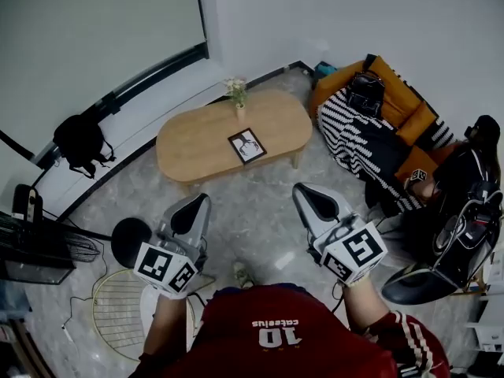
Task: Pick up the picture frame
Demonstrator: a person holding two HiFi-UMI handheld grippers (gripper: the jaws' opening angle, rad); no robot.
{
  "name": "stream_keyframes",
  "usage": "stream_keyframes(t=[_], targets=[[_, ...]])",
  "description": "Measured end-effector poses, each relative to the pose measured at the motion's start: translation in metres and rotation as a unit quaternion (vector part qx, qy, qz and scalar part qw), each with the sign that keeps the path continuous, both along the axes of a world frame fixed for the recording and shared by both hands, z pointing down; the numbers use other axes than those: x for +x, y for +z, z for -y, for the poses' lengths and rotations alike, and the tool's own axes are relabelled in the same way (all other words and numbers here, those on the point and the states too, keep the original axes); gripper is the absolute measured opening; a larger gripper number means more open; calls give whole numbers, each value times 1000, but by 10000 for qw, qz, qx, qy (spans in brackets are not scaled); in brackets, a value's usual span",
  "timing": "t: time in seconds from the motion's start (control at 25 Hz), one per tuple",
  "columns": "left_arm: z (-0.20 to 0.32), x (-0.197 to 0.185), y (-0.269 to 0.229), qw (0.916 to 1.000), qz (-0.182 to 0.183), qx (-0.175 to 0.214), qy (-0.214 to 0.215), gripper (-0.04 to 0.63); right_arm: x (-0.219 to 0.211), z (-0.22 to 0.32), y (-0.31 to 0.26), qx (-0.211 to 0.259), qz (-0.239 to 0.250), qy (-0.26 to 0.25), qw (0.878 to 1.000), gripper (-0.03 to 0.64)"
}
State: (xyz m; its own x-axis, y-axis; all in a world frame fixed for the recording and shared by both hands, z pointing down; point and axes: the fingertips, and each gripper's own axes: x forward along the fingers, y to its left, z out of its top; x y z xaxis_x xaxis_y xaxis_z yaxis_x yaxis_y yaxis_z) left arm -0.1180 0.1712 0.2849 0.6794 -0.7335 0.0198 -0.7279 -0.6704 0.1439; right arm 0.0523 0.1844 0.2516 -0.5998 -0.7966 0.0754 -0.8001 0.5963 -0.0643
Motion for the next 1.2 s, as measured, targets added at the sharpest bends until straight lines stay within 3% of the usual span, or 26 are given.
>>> stream_keyframes(t=[0.28,0.56,1.2], targets=[[41,-37,13,9998,-54,-21,169,3,-39,39,8,-59,-325,227,9992,-3],[69,-54,19,9997,-150,-29,191,3,-53,60,15,-65,-447,320,9985,-3],[164,-43,23,9999,-66,-44,73,3,-43,171,35,-44,-185,221,9996,-3]])
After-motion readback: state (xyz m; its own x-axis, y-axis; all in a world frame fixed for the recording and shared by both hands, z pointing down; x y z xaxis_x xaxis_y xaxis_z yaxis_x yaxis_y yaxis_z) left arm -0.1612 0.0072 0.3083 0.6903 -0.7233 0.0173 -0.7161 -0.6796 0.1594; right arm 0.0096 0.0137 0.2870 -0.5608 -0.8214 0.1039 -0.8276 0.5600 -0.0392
